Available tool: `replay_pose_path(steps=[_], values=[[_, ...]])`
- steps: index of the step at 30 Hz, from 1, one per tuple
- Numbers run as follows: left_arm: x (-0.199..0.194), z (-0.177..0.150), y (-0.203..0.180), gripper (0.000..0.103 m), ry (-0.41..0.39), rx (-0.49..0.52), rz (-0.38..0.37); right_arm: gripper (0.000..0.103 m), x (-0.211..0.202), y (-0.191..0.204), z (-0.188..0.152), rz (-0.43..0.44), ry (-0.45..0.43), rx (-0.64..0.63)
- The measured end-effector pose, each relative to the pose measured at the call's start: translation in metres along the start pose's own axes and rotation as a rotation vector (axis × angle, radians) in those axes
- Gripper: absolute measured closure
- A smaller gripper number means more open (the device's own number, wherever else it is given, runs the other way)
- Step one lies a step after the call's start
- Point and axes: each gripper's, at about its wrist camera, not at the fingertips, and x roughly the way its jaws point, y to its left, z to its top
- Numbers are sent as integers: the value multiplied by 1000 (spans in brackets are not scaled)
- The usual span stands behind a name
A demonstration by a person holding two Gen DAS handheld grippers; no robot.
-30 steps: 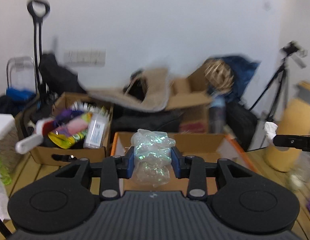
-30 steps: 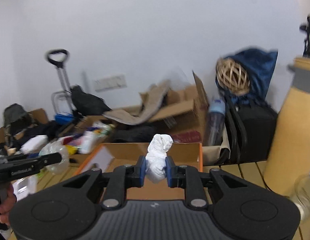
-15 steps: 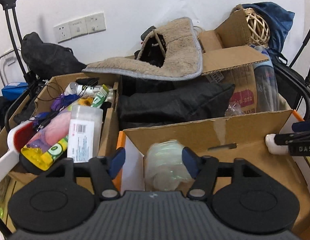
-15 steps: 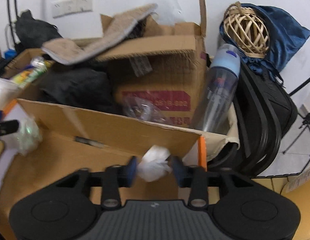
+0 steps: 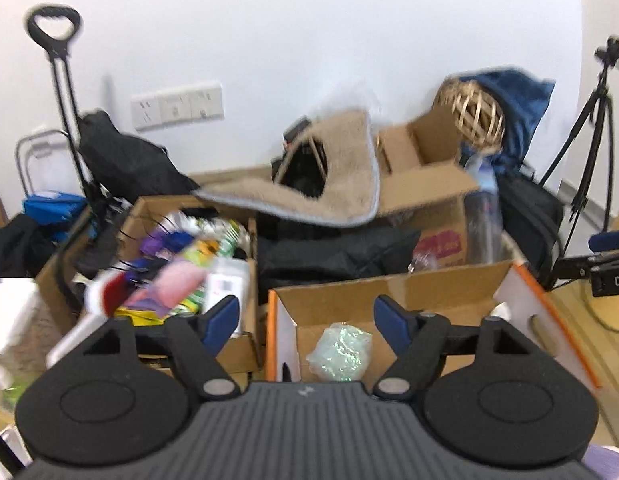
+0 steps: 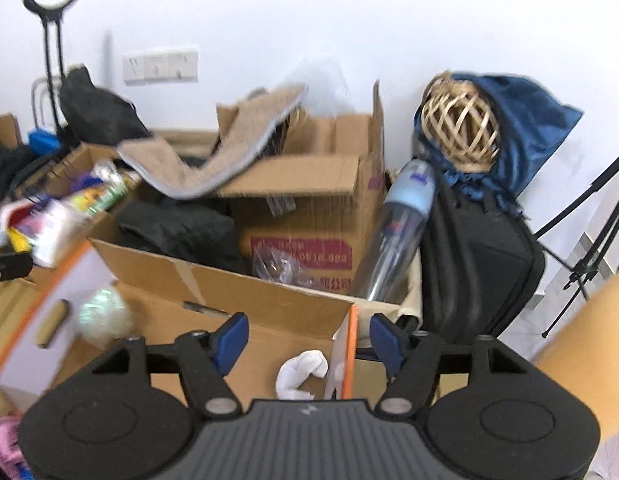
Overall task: Organize soft objects
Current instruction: 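Return both tools to the table of soft items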
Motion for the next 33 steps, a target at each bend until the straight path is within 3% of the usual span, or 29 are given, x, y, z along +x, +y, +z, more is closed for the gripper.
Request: replay_pose_path(steps=[4, 8, 13, 21, 27, 31, 33], values=[[-67, -9, 6, 18, -71, -25, 5, 27, -66, 1, -11, 25, -58, 5], [-129, -40, 10, 10, -145, -60, 25, 23, -132, 8, -41, 55, -122, 13], [-198, -99, 4, 3, -252, -67, 67, 20, -201, 21, -104, 110, -212, 33], [-302, -201, -13, 0, -429, -98, 102, 10, -294, 53, -221, 95, -399, 28], [-354, -281, -24, 0, -454, -92, 63, 0, -343, 85, -313, 79, -488, 30], [-361, -323, -23, 0, -385, -168, -13, 0, -357, 109, -372, 67, -529, 2], [-359, -334, -24, 0, -359, -157, -19, 0, -356, 118, -391, 51, -525, 5]])
